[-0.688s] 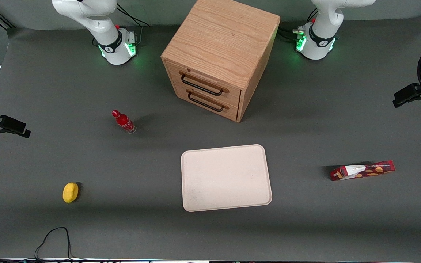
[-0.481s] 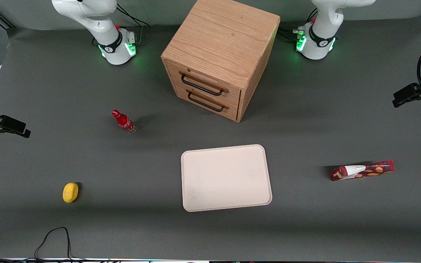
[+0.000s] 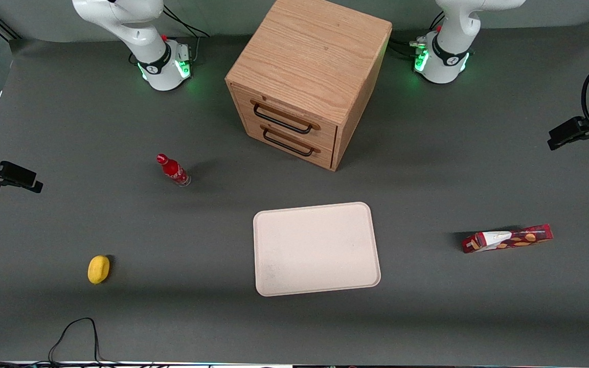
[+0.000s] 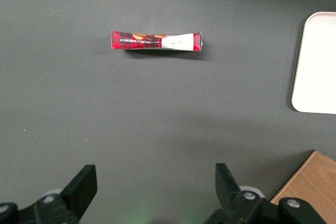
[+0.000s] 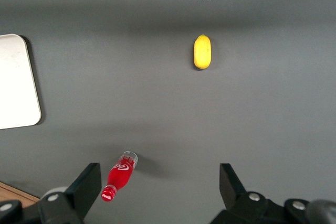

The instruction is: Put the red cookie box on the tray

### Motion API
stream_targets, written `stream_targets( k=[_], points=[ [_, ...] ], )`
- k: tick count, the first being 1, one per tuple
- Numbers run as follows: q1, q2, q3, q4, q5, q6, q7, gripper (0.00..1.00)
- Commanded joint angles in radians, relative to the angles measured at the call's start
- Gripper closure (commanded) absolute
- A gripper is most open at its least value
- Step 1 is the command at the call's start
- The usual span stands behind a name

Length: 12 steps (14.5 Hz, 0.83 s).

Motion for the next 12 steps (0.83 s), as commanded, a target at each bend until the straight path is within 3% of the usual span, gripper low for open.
stream_targets(
  k=[1,7,12],
  points=[
    [0.002,0.010,-0.007,0.033,0.000,-0.032,-0.007,0.00],
    [0.012,0.074,0.007,0.108,0.003,-0.065,0.149,0.00],
    [0.044,0.278,0.125,0.317,-0.020,-0.123,0.674,0.00]
  ],
)
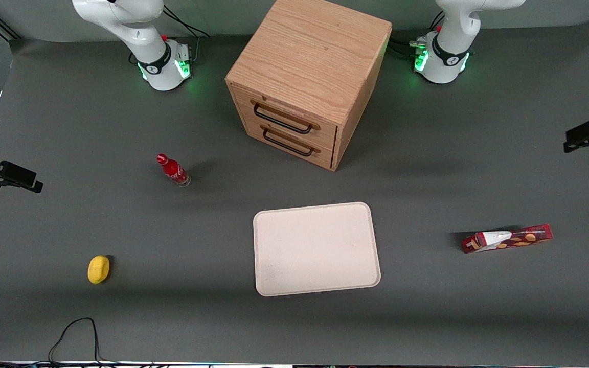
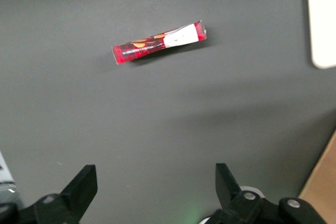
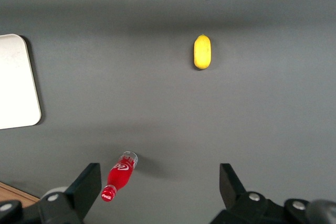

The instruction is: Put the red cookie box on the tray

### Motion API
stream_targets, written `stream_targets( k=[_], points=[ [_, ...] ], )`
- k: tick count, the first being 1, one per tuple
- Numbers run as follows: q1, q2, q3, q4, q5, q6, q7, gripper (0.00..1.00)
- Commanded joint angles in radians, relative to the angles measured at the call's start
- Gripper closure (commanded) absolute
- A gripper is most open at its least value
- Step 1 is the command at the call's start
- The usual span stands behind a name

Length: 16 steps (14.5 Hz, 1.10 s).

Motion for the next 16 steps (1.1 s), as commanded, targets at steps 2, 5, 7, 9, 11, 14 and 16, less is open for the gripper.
stream_targets(
  k=[2,5,7,9,11,14,16],
  points=[
    [0.090,0.200,0.035,0.238,-0.051,-0.051,0.433,0.00],
    [0.162,0.355,0.027,0.410,-0.063,-0.058,0.747,0.00],
    [0.179,0.420,0.026,0.482,-0.072,-0.042,0.942,0.00],
    [0.178,0.439,0.024,0.495,-0.075,-0.026,1.035,0.00],
    [0.175,0.439,0.003,0.490,-0.075,-0.021,1.079,0.01],
    [0.179,0.449,-0.010,0.463,-0.101,-0.015,1.147,0.00],
    [0.179,0.475,-0.010,0.449,-0.104,0.006,1.193,0.00]
  ],
)
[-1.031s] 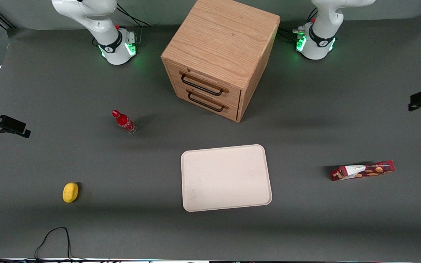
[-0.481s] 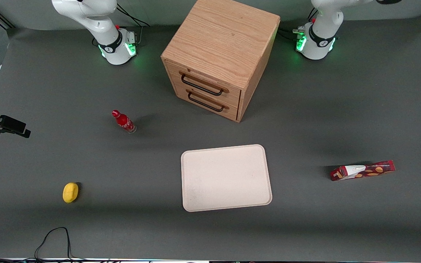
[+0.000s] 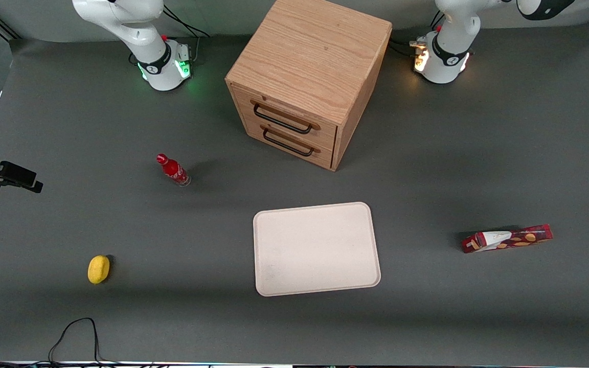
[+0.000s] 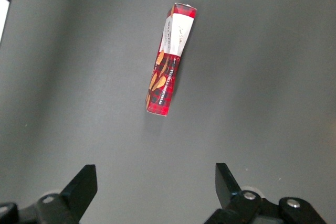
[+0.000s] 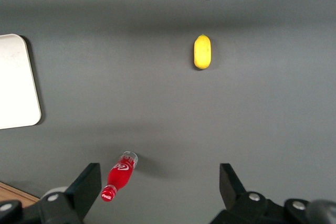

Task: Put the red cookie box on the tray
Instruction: 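Move the open left gripper down over the red cookie box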

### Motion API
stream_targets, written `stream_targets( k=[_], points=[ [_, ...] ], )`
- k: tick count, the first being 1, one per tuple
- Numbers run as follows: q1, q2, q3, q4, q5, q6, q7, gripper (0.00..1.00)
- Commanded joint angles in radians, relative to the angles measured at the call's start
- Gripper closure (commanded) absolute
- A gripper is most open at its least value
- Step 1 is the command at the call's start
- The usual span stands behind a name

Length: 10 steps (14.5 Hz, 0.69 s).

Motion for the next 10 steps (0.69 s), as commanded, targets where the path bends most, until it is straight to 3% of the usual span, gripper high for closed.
stream_targets(
  k=[1,6,10],
  points=[
    [0.005,0.048,0.002,-0.002,-0.021,0.015,0.111,0.00],
    [-0.004,0.059,0.001,-0.185,-0.099,0.188,0.221,0.00],
    [-0.054,0.056,-0.007,-0.360,-0.107,0.387,0.235,0.00]
  ],
)
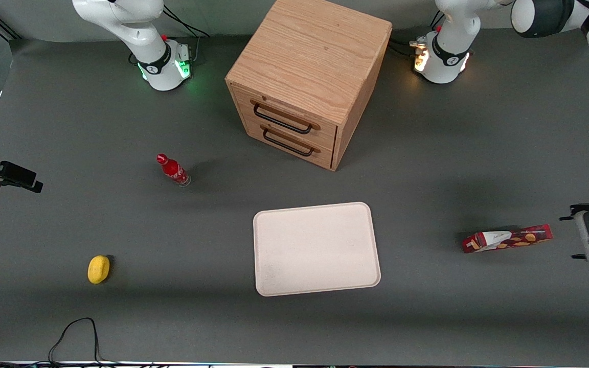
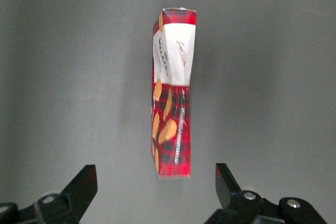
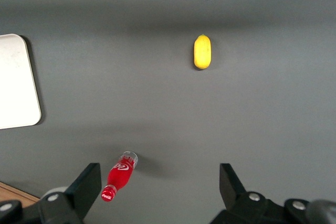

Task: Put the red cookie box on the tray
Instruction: 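Move the open left gripper down over the red cookie box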

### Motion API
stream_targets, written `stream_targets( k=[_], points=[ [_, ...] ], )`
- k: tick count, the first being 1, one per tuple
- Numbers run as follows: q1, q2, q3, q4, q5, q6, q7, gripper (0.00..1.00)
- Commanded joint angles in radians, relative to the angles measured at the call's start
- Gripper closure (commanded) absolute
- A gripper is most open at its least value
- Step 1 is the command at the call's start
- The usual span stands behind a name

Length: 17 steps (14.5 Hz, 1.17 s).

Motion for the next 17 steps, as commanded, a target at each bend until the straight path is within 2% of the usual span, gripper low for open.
stream_targets(
  k=[1,3,5,13,14,15,16,17],
  points=[
    [-0.030,-0.036,0.005,-0.156,-0.026,0.136,0.023,0.00],
    [-0.025,-0.045,-0.001,-0.257,-0.066,0.233,0.024,0.00],
    [-0.030,-0.047,-0.003,-0.305,-0.070,0.272,0.024,0.00],
    [-0.027,-0.051,-0.023,-0.402,-0.074,0.365,0.024,0.01],
    [-0.029,-0.053,-0.023,-0.403,-0.075,0.365,0.024,0.03],
    [-0.027,-0.053,-0.024,-0.403,-0.075,0.365,0.024,0.29],
    [-0.029,-0.053,-0.024,-0.402,-0.075,0.367,0.024,0.99],
    [-0.030,-0.054,-0.024,-0.402,-0.075,0.368,0.024,1.00]
  ],
)
